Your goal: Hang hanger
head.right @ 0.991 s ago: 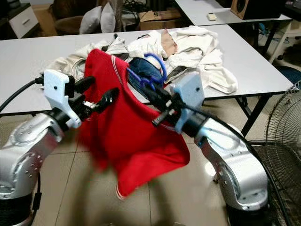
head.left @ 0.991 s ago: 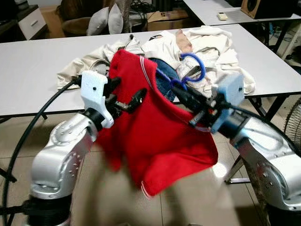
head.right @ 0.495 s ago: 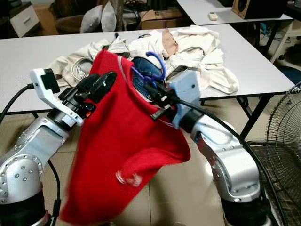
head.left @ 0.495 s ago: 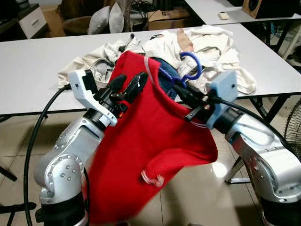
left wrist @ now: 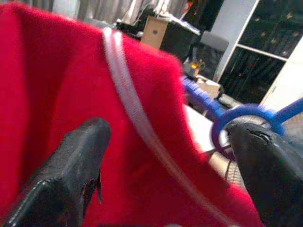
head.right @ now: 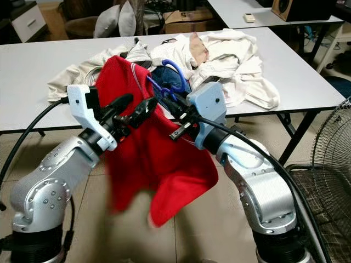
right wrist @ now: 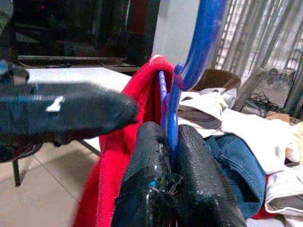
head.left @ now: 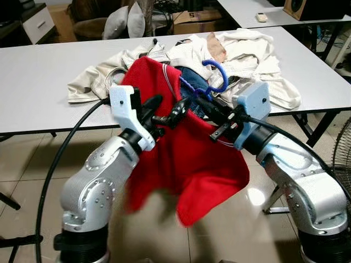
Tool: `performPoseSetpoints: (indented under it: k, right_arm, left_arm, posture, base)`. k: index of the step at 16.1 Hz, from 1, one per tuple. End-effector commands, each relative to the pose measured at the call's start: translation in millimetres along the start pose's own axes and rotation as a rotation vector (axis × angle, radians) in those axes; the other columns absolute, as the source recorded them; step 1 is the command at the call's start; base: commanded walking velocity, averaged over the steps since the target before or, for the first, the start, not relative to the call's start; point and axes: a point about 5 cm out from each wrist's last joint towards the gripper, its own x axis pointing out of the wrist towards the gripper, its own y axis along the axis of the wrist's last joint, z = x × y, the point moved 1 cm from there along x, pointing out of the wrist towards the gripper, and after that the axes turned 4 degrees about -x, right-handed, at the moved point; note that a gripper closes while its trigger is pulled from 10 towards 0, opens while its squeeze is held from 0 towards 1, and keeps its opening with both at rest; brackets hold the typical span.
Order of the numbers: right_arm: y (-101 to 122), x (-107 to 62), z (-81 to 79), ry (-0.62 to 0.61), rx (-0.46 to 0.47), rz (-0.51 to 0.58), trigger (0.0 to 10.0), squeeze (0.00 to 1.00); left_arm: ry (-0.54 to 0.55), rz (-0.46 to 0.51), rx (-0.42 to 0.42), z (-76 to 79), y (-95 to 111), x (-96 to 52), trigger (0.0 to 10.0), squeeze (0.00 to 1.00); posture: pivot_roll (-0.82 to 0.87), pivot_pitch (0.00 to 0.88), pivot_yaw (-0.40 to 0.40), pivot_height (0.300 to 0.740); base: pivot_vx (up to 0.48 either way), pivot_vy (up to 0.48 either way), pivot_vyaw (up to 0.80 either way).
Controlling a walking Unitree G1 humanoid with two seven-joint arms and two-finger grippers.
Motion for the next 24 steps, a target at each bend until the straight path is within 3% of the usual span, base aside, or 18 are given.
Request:
performPoseSetpoints:
  k: [1,2,3,4,7,17,24]
  right_arm:
    - [6.6,3.0,-1.1,-0.01,-0.031,0.04,10.0,0.0]
    - [6.6,3.7,-3.1,-0.004,-0.032,0.041,10.0,0.0]
    - [7.2,4.5,-5.3,0.003,-0.034,0.045,10.0,0.0]
    - [8.2,5.5,-6.7,0.008,-0.035,0.049,10.0,0.0]
    - [10.0,6.7,-8.8,0.016,-0.043,0.06,10.0,0.0]
    - [9.9,9.7,-14.0,0.02,-0.036,0.074,10.0,0.0]
    - [6.4,7.8,-12.0,0.0,-0.02,0.058,10.0,0.0]
  left_arm:
    - [-0.002,-0.006,0.028,1.3,-0.4,4.2,4.7,0.0]
    - [0.017,-0.019,0.039,-0.8,-3.3,5.8,4.5,0.0]
    - [0.072,-0.028,0.056,-6.7,-6.4,8.2,1.7,0.0]
    - [0.125,-0.018,0.041,-13.5,-7.3,9.9,0.0,0.0]
    - [0.18,-0.005,0.043,-21.4,-7.0,9.8,0.0,0.0]
    - [0.096,0.051,0.024,-12.7,-5.0,9.0,0.0,0.0]
    - [0.122,0.091,0.0,-20.3,0.5,3.7,0.0,0.0]
  posture:
    - [-0.14,0.0,0.115,0.74]
    - [-0.14,0.0,0.115,0.74]
    - [-0.14,0.0,0.116,0.74]
    - [-0.14,0.0,0.116,0.74]
    - [-0.14,0.0,0.116,0.74]
    - [-0.14,0.0,0.12,0.74]
    - [-0.14,0.0,0.123,0.74]
  base:
    - [0.0,0.0,0.0]
    - [0.0,0.0,0.0]
    - [0.0,0.0,0.0]
    - [0.0,0.0,0.0]
    - [0.0,0.0,0.0]
    - [0.0,0.0,0.0]
    - [0.0,0.0,0.0]
